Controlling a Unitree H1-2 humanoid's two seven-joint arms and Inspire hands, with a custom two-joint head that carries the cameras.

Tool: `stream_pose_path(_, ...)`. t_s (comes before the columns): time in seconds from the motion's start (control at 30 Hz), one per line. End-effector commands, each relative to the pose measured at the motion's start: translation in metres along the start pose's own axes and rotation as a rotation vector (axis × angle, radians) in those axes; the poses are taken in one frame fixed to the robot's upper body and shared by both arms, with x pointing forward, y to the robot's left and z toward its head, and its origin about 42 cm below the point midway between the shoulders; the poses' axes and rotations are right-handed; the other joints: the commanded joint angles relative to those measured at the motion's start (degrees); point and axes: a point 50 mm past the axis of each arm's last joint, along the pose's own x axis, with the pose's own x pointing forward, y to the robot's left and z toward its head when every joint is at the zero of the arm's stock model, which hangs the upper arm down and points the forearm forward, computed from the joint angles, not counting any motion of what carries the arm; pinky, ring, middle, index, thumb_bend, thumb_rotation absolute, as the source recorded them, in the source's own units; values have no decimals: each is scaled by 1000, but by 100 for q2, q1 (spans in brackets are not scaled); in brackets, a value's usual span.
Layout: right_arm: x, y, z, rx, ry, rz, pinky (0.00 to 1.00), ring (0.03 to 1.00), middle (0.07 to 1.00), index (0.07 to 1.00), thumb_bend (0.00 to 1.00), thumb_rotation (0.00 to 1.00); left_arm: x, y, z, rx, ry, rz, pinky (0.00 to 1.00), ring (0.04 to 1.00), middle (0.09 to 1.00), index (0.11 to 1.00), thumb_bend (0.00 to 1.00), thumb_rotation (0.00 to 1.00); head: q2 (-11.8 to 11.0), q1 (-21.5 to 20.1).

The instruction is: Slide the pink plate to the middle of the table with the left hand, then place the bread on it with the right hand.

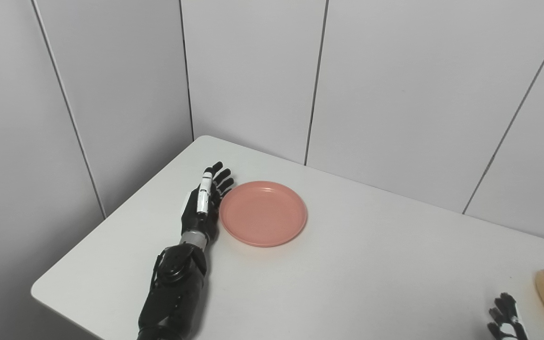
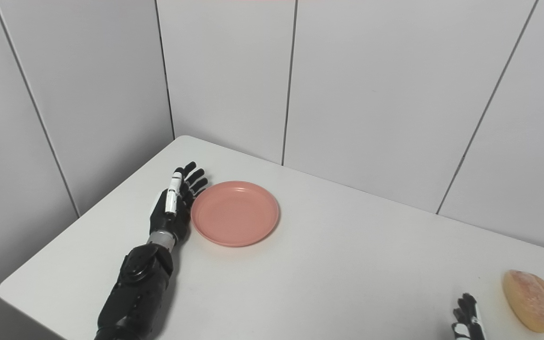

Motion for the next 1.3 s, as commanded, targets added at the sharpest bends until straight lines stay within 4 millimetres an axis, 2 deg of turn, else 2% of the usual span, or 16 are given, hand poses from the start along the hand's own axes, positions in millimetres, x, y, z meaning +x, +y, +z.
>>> stream_pose_path(0.0,-8,0,-6,-2,-12,-13,1000,1000,1000,1000,286,1000,3,-16,-4,-12,3,-50,906,899,899,875,364,1000,13,-11)
stream_pose_path(0.27,-9,2,-4,-23,-10,-17,1000,1000,1000,1000,326,1000,0,-34,-14,-25,31,-81,880,884,886,874,372,991,56,-102)
stream_pose_path(0.47,-9,5,-4,-15,-25,-21,1000,1000,1000,1000,286,1000,-2,-49,-16,-14,33,-92,862,862,869,860,366,1000,100,-228)
stream_pose_path(0.63,-10,10,-2,-31,-26,-19,1000,1000,1000,1000,303,1000,-8,-62,-19,-12,48,-132,867,872,880,876,349,1000,186,-512)
stream_pose_path(0.87,-11,17,4,-55,-42,-27,985,992,1000,1000,273,1000,-12,-78,-25,-51,84,-191,898,889,892,883,360,1000,269,-778)
stream_pose_path(1.27,-14,24,14,-81,-43,-44,948,971,976,974,287,1000,-30,-124,-41,-78,152,-277,899,889,888,880,346,1000,486,-1311)
